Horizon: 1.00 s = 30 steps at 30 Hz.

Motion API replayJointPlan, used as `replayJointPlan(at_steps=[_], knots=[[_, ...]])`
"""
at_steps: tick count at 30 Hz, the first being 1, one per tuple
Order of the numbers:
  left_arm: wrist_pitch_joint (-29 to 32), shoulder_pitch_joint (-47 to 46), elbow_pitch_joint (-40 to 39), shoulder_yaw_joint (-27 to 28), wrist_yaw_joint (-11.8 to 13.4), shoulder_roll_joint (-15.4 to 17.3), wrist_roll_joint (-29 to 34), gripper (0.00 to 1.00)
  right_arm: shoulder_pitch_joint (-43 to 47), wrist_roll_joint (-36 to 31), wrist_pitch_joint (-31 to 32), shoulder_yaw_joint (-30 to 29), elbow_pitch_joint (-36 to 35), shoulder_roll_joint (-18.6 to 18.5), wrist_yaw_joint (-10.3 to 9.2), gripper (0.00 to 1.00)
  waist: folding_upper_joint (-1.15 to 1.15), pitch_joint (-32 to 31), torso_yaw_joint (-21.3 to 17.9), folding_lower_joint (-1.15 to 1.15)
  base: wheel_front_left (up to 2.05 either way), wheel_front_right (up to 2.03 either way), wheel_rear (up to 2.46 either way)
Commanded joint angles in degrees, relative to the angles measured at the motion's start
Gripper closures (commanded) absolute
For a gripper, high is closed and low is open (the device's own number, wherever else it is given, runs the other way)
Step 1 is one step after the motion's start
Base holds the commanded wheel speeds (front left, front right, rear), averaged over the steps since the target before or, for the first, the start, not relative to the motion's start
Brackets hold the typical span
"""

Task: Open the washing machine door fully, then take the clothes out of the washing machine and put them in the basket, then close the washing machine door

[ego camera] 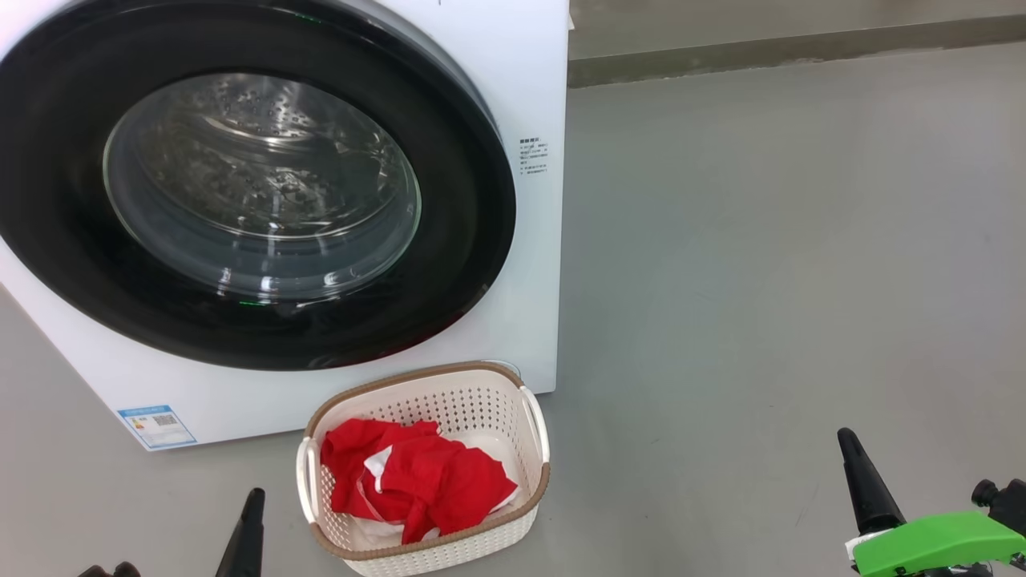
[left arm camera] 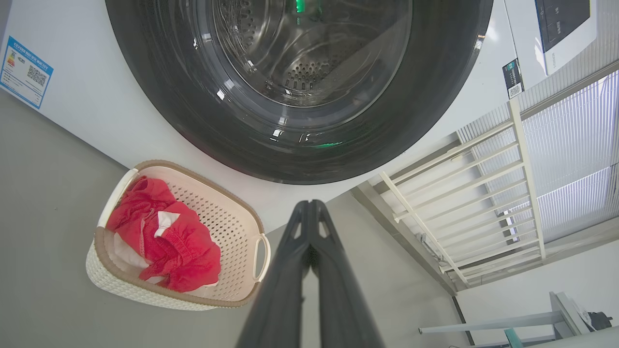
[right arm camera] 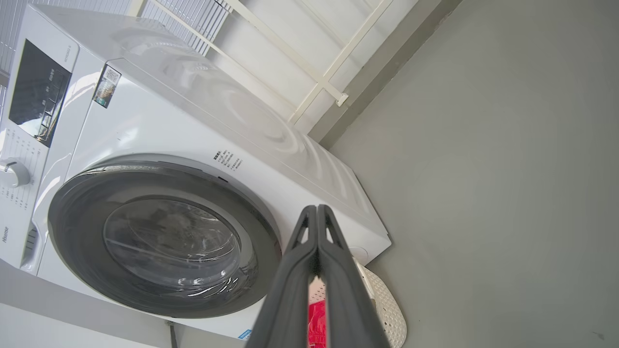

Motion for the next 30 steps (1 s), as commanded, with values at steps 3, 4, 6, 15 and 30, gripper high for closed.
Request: replayJointPlan(at_steps=[3, 4, 6, 15, 30], knots=[[0.9, -2.8, -1.3, 1.7, -0.2, 0.2, -2.9, 1.0, -3.5, 3.1, 0.8, 0.4, -1.8, -0.3, -0.04, 1.0, 0.0, 0.2, 0.1, 0.0, 0.0, 0.0, 0.0], [1.0, -2.9, -1.3, 1.8, -0.2, 0.2, -3.5, 1.0, -3.6, 3.7, 1.0, 0.3, -1.8, -0.3, -0.04, 1.0, 0.0, 0.3, 0.1, 0.0, 0.0, 0.0, 0.0], [1.3, -3.1, -1.3, 1.9, -0.3, 0.2, -4.8, 1.0, -3.8, 4.9, 1.3, 0.2, -1.8, -0.3, -0.04, 1.0, 0.0, 0.4, 0.1, 0.0, 0.0, 0.0, 0.0], [2.8, -3.9, -1.3, 2.4, -0.3, 0.0, -10.2, 1.0, -4.6, 10.3, 2.8, -0.2, -1.9, -0.3, -0.05, 1.0, 0.0, 0.9, 0.3, 0.0, 0.0, 0.0, 0.0], [5.1, -5.1, -1.3, 3.2, -0.3, -0.4, -18.7, 1.0, -5.8, 18.6, 5.2, -0.8, -2.0, -0.2, -0.05, 1.0, 0.0, 1.6, 0.6, 0.0, 0.0, 0.0, 0.0]])
